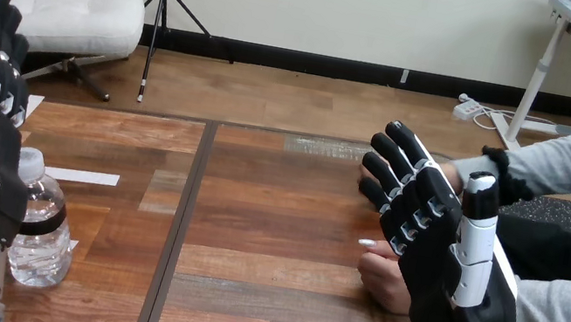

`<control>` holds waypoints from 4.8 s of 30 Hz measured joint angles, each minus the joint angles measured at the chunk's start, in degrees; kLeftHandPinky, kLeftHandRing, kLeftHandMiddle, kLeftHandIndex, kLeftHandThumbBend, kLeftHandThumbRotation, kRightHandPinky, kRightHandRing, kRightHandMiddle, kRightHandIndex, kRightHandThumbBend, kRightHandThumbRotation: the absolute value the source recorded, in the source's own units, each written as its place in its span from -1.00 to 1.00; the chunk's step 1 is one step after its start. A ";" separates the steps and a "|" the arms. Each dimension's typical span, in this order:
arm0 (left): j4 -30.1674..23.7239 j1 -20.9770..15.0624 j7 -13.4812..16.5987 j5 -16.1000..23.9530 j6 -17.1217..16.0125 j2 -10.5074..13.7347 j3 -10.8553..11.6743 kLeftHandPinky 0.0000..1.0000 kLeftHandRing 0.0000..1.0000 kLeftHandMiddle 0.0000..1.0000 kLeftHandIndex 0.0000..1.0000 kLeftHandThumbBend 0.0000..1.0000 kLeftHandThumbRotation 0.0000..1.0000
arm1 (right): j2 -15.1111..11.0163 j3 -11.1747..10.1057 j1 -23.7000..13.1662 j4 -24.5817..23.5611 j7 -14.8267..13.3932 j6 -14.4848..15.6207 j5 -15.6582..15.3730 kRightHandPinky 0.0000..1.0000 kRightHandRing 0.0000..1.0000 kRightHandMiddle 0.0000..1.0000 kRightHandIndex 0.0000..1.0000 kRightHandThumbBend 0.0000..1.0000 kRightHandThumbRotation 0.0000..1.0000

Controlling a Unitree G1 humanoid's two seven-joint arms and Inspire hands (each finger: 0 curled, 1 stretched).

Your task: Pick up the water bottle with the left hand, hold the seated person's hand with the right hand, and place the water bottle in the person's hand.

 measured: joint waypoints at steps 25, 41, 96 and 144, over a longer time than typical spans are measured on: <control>6.73 -2.90 0.90 1.85 -2.10 1.54 1.55 1.00 1.00 1.00 1.00 1.00 1.00 | -0.04 -0.11 -0.17 0.66 0.01 0.00 0.01 0.96 0.93 0.91 0.88 0.57 1.00; 12.29 -5.51 4.15 4.87 -3.08 3.13 3.38 1.00 1.00 1.00 1.00 1.00 0.99 | -0.06 -0.12 -0.17 0.66 0.02 0.00 0.03 0.95 0.93 0.91 0.87 0.59 1.00; 28.66 -12.49 7.47 8.52 -4.70 11.75 6.02 1.00 1.00 1.00 1.00 1.00 0.88 | -0.09 -0.11 -0.15 0.65 0.09 0.00 0.07 0.92 0.91 0.90 0.86 0.57 1.00; 37.62 -14.91 4.69 6.41 -2.04 13.00 5.68 1.00 1.00 1.00 1.00 1.00 -0.66 | -0.14 -0.11 -0.12 0.42 0.09 0.01 0.10 0.89 0.91 0.90 0.85 0.55 1.00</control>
